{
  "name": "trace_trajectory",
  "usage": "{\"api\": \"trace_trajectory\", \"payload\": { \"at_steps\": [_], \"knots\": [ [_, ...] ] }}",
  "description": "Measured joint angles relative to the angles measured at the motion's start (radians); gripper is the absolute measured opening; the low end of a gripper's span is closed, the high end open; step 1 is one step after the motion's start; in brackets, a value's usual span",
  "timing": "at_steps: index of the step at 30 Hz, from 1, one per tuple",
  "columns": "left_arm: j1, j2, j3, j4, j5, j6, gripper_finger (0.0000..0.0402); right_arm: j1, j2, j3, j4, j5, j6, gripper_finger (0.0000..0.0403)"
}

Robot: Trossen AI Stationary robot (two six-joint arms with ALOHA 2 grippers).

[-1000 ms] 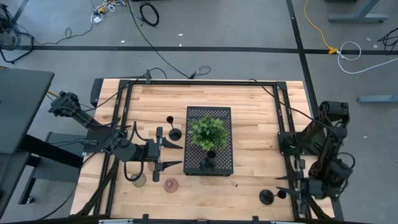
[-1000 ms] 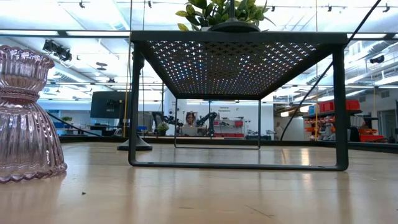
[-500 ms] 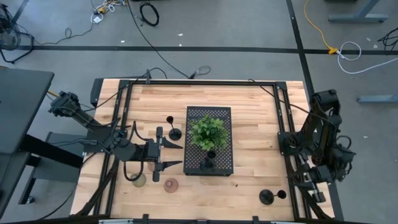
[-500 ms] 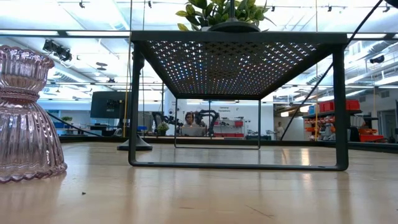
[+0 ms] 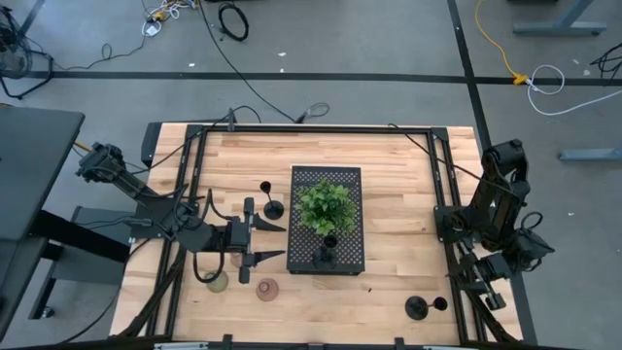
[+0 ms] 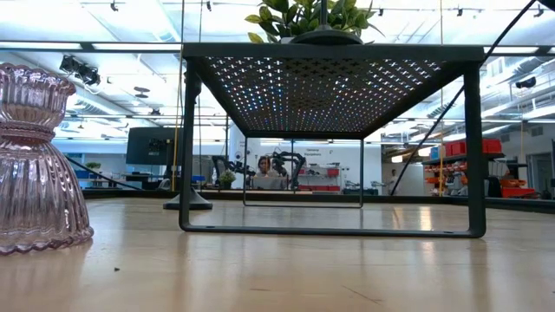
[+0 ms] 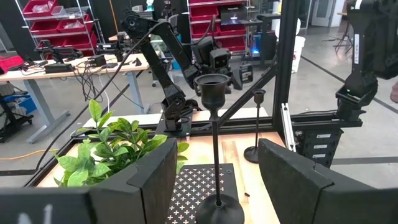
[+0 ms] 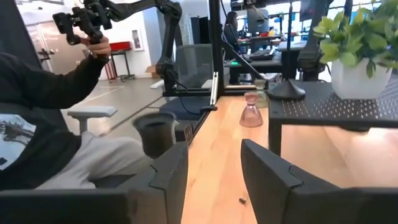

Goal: Pick & Place candle stick holders
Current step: Align the right black candle holder with the other black candle holder on the shelf

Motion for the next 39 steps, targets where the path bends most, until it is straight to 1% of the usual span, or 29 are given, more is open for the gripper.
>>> {"api": "trace_trajectory", "payload": {
  "at_steps": [6,11,13,15,19,25,31,36,39],
  "knots": [
    [0.000,0.000,0.000,0.000,-0.001,0.000,0.0225,0.003,0.000,-0.056,-0.031,0.000,0.115,0.0151],
    [0.000,0.000,0.000,0.000,-0.002,0.000,0.0225,-0.012,0.000,-0.076,-0.036,-0.002,0.140,0.0151],
    [0.000,0.000,0.000,0.001,-0.018,0.000,0.0225,-0.030,0.000,-0.076,-0.036,-0.021,0.137,0.0151],
    [0.000,0.000,0.000,0.001,-0.027,0.000,0.0225,-0.049,0.000,-0.076,-0.042,-0.060,0.142,0.0151],
    [0.000,0.000,0.000,0.014,-0.028,0.000,0.0225,-0.096,0.000,-0.076,-0.131,-0.158,0.227,0.0151],
    [0.000,0.000,0.000,0.016,-0.028,0.000,0.0225,-0.113,-0.001,-0.075,-0.196,-0.173,0.312,0.0151],
    [0.000,0.000,0.000,0.015,-0.028,0.000,0.0225,-0.141,-0.002,-0.075,-0.279,-0.242,0.452,0.0151],
    [0.000,0.000,0.000,0.016,-0.028,0.000,0.0225,-0.165,-0.001,-0.075,-0.290,-0.271,0.470,0.0151],
    [0.000,0.000,0.000,0.015,-0.028,0.000,0.0225,-0.176,-0.001,-0.074,-0.295,-0.259,0.449,0.0151]
  ]
}}
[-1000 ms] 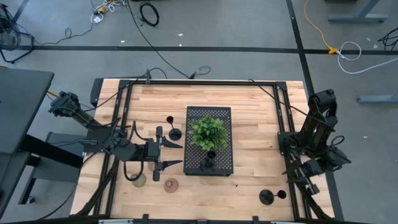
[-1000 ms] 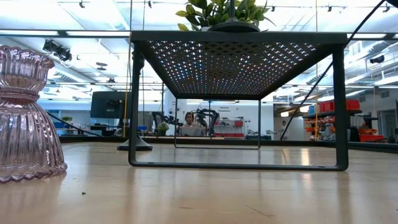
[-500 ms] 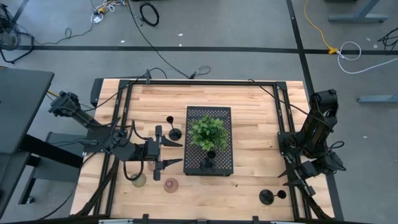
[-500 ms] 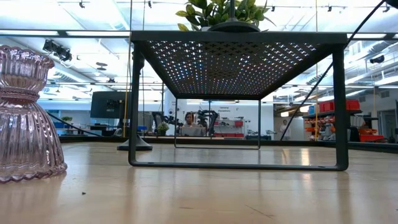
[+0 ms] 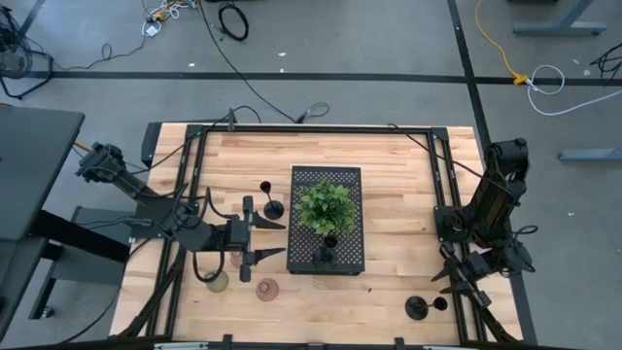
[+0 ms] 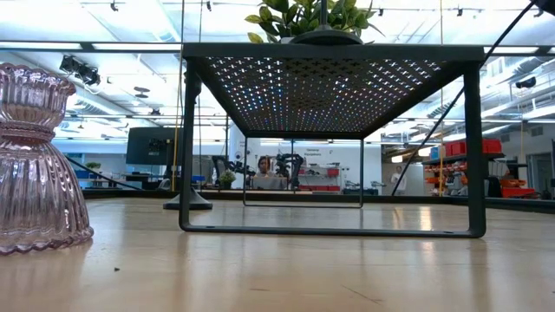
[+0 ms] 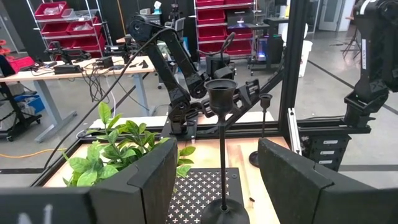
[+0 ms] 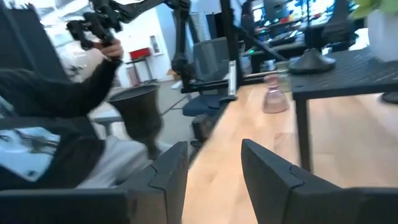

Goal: Pick & Place candle stick holders
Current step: Align the right black candle holder with the other black candle holder on the shelf

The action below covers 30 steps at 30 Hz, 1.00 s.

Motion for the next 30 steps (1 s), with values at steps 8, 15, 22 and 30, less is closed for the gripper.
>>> {"api": "trace_trajectory", "payload": {
  "at_steps": [8,15,22,30],
  "knots": [
    [0.001,0.000,0.000,0.006,0.000,0.000,0.0225,-0.002,0.002,-0.001,0.007,-0.027,0.094,0.0164],
    [0.014,0.000,0.000,0.014,0.000,0.000,0.0225,0.009,0.003,-0.001,0.021,-0.148,0.271,0.0203],
    [0.030,0.000,0.000,0.032,0.000,-0.022,0.0225,-0.010,0.003,-0.001,0.000,-0.169,0.393,0.0218],
    [0.029,0.000,0.000,0.032,0.000,-0.020,0.0225,-0.072,0.000,-0.001,-0.073,-0.257,0.400,0.0220]
  ]
}}
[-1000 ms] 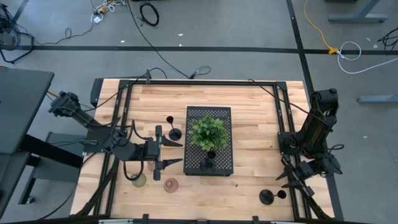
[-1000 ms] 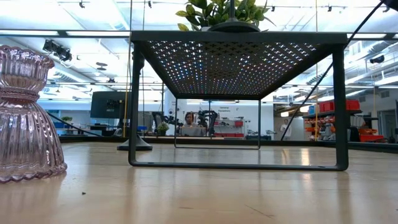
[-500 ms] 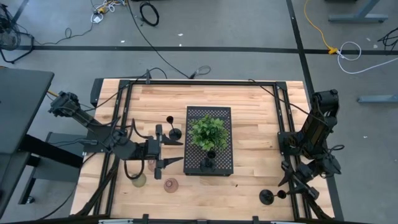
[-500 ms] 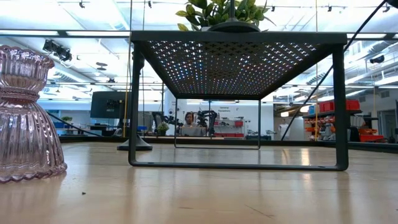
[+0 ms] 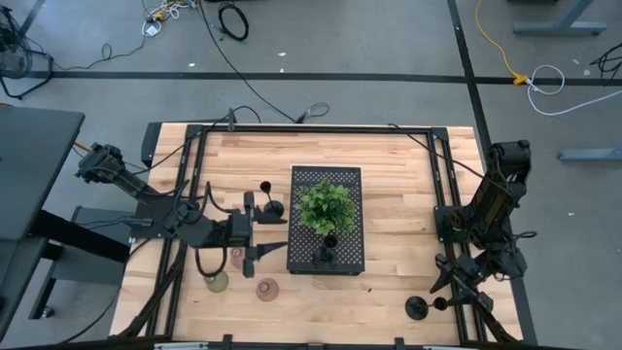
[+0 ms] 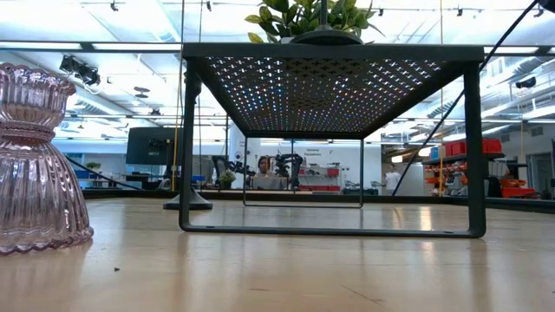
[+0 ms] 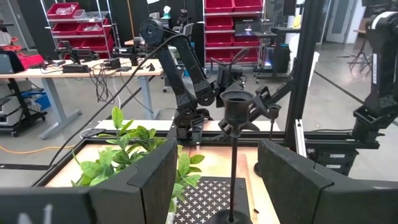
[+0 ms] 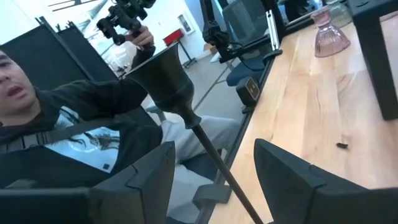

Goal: Pick & Place candle stick holders
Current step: Align the right black candle holder with the other black candle holder on the shelf

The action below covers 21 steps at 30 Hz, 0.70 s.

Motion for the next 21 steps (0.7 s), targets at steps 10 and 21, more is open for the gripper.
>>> {"api": "trace_trajectory", "payload": {
  "at_steps": [10,21],
  "knots": [
    [0.000,0.000,0.000,0.001,0.000,0.003,0.0225,-0.068,0.000,0.002,-0.010,-0.088,-0.046,0.0220],
    [0.000,0.000,0.000,0.003,0.000,0.004,0.0225,-0.143,0.002,0.002,-0.042,-0.204,-0.041,0.0220]
  ]
}}
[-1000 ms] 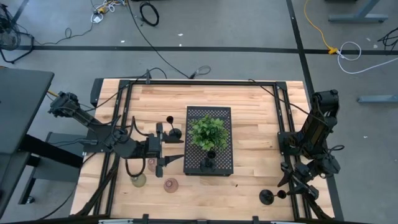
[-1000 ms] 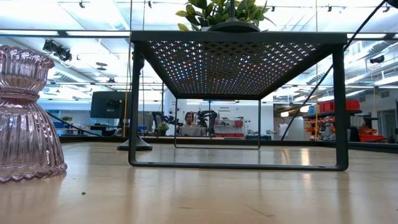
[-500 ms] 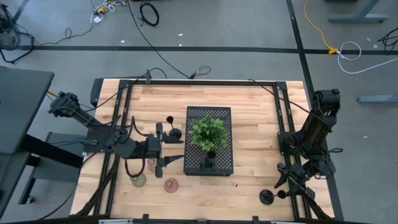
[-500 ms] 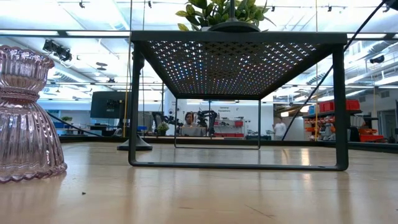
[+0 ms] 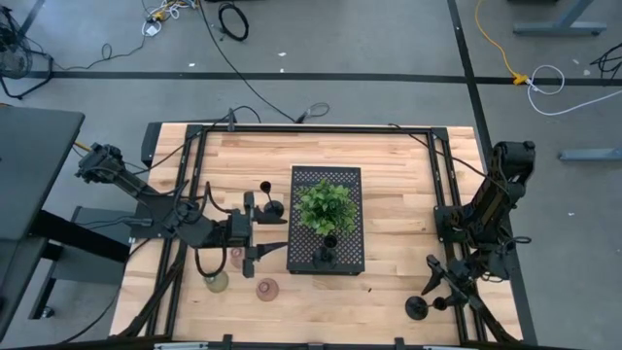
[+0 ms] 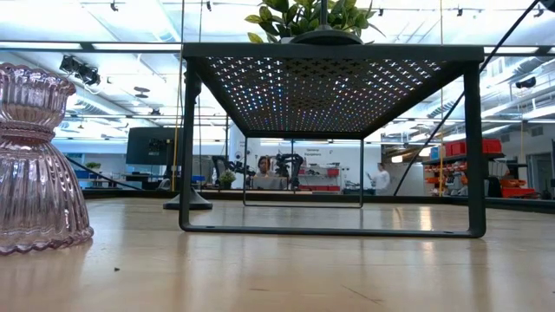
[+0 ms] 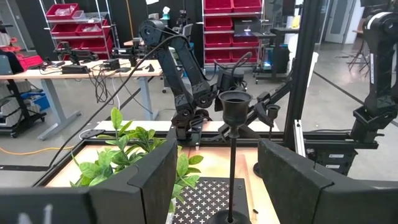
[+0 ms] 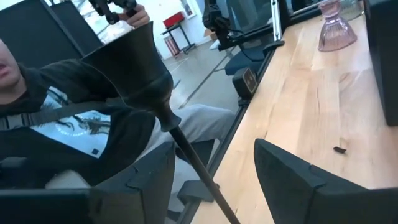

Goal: Pick & Place candle stick holders
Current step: Align the right black candle holder with the other black candle holder on the shelf

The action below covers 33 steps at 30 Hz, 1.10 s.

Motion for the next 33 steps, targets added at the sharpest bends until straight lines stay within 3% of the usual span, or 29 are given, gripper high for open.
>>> {"api": "trace_trajectory", "payload": {
  "at_steps": [9,14,25,33],
  "knots": [
    [0.000,0.000,0.000,0.001,0.000,0.000,0.0225,-0.047,0.000,0.000,0.002,-0.048,-0.033,0.0204],
    [0.000,0.000,0.000,0.001,0.000,0.000,0.0225,-0.063,0.000,0.000,0.005,-0.085,-0.065,0.0159],
    [0.000,0.000,0.000,0.001,0.000,0.001,0.0225,-0.093,0.000,0.000,0.008,-0.070,-0.190,0.0015],
    [0.000,0.000,0.000,0.001,0.000,0.001,0.0225,-0.120,0.000,-0.002,0.028,-0.010,-0.259,0.0004]
  ]
}}
